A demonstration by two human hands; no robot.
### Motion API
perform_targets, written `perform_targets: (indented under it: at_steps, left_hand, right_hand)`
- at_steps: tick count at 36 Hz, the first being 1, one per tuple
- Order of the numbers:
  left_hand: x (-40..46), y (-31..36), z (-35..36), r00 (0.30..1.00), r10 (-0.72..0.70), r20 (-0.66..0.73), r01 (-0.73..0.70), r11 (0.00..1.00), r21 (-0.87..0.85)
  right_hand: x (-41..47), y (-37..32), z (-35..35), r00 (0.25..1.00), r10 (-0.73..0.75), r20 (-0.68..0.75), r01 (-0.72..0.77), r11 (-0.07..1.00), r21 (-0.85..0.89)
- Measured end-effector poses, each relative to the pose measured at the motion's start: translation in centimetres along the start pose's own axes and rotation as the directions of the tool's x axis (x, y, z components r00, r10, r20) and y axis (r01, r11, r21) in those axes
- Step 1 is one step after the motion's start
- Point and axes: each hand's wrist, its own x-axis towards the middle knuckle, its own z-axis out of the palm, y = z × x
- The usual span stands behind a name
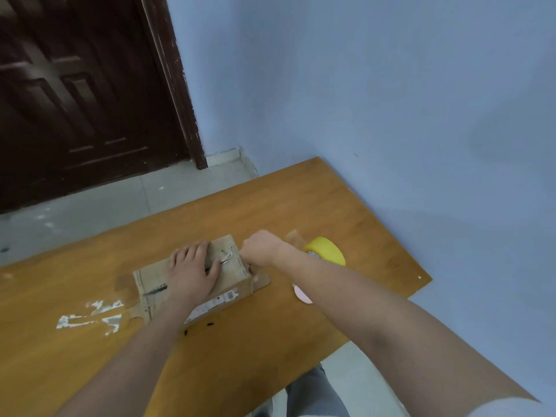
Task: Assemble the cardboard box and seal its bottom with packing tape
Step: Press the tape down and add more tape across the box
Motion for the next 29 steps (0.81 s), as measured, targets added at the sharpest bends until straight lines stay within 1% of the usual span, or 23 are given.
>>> perform_targets:
  at_steps: [3, 6, 11, 14, 16, 19, 21, 23, 24, 26, 27, 29]
  left_hand:
    - [0.1, -0.2, 0.2, 1.0, 0.004, -0.004, -0.004, 1.0, 0.0]
    - [0.1, -0.3, 0.3, 1.0, 0.005, -0.012, -0.005, 1.0, -0.014]
    - [0.2, -0.4, 0.4, 1.0, 0.001, -0.029, -0.002, 1.0, -0.015]
    - [0.1, -0.6, 0.4, 1.0, -0.002, -0.028, 0.002, 1.0, -0.014]
    - [0.0, -0.6, 0.4, 0.999, 0.004, -0.035, -0.004, 1.0, -0.014]
    - [-0.1, -0.5, 0.3, 0.999, 0.015, -0.029, -0.016, 1.0, -0.023]
    - [-0.2, -0.5, 0.2, 1.0, 0.02, -0.022, -0.021, 0.999, -0.027]
    - [-0.4, -0.4, -0.1, 0.999, 0.03, -0.011, -0.03, 0.999, -0.035]
    - [-0.5, -0.3, -0.2, 0.999, 0.044, -0.006, -0.044, 0.998, -0.039]
    - [-0.8, -0.1, -0.4, 0.994, 0.109, 0.016, -0.108, 0.993, -0.055]
    - [-0.9, -0.1, -0.6, 0.987, 0.157, 0.031, -0.155, 0.986, -0.069]
    - [-1.0, -0.2, -1.0, 0.966, 0.255, 0.045, -0.249, 0.963, -0.102]
  right_hand:
    - [1.1, 0.4, -0.4, 0.998, -0.031, 0.046, 0.032, 0.999, -0.027]
    - [1.9, 0.9, -0.3, 0.997, -0.043, 0.065, 0.043, 0.999, 0.004]
    - [2.5, 1.5, 0.6, 0.998, -0.029, 0.048, 0.018, 0.978, 0.206]
    - [2.2, 1.6, 2.0, 0.999, 0.027, 0.029, -0.035, 0.944, 0.327]
    - [1.7, 2.0, 3.2, 0.991, 0.136, 0.019, -0.129, 0.874, 0.469]
    - [0.8, 2.5, 4.5, 0.938, 0.344, -0.04, -0.236, 0.718, 0.655]
    - [0.5, 2.4, 4.8, 0.89, 0.447, -0.093, -0.231, 0.616, 0.753]
    - [0.5, 1.9, 4.3, 0.844, 0.526, -0.107, -0.196, 0.489, 0.85]
    - [0.7, 1.6, 3.8, 0.838, 0.537, -0.097, -0.171, 0.428, 0.887]
    - [1.2, 0.8, 2.3, 0.872, 0.484, -0.073, -0.115, 0.348, 0.931]
    - [1.5, 0.3, 1.6, 0.898, 0.436, -0.065, -0.102, 0.349, 0.932]
    - [2.2, -0.5, 0.6, 0.94, 0.339, -0.037, -0.118, 0.422, 0.899]
